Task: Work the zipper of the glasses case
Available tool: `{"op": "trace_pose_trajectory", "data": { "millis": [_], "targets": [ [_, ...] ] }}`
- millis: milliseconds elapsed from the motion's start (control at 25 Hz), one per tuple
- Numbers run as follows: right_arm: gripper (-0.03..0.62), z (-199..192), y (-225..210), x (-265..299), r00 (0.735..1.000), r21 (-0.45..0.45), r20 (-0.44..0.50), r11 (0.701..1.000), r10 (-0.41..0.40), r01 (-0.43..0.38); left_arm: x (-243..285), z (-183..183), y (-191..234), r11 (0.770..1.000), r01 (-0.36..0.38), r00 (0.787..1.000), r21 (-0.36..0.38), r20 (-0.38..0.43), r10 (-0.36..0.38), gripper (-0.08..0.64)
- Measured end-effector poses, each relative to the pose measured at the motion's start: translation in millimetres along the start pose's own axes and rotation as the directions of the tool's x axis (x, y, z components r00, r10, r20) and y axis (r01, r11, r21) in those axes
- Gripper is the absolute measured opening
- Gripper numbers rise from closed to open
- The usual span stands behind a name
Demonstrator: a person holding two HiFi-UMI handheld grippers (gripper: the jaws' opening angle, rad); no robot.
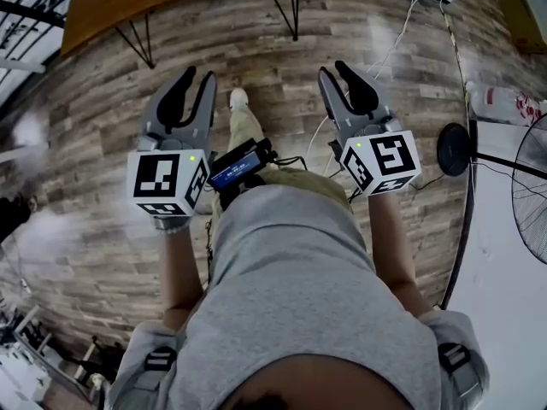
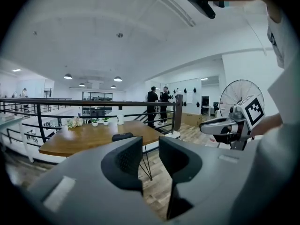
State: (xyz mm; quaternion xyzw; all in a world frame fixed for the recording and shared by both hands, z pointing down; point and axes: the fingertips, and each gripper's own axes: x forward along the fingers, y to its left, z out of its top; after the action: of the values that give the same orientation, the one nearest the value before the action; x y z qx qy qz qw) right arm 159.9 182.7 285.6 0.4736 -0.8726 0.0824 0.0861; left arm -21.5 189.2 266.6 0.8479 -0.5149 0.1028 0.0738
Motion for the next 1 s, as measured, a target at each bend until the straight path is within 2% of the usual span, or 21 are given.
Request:
{"op": "trace_pose_trajectory", "data": {
  "millis": [680, 1000],
  "targets": [
    [0.110, 32.5, -39.6, 127.6, 0.996, 0.042, -0.044, 0.996, -0.072, 0.074, 113.8, 28.9, 92.3, 0.992, 0.126, 0.991, 0.021, -0.051, -0.125, 0.106],
    [0.110, 44.8, -55.5, 185.2, 0.995, 0.043, -0.069, 0.996, -0.078, 0.081, 159.8, 37.4, 133.2, 0.987, 0.154, 0.986, 0.038, -0.073, -0.151, 0.109]
  ]
}}
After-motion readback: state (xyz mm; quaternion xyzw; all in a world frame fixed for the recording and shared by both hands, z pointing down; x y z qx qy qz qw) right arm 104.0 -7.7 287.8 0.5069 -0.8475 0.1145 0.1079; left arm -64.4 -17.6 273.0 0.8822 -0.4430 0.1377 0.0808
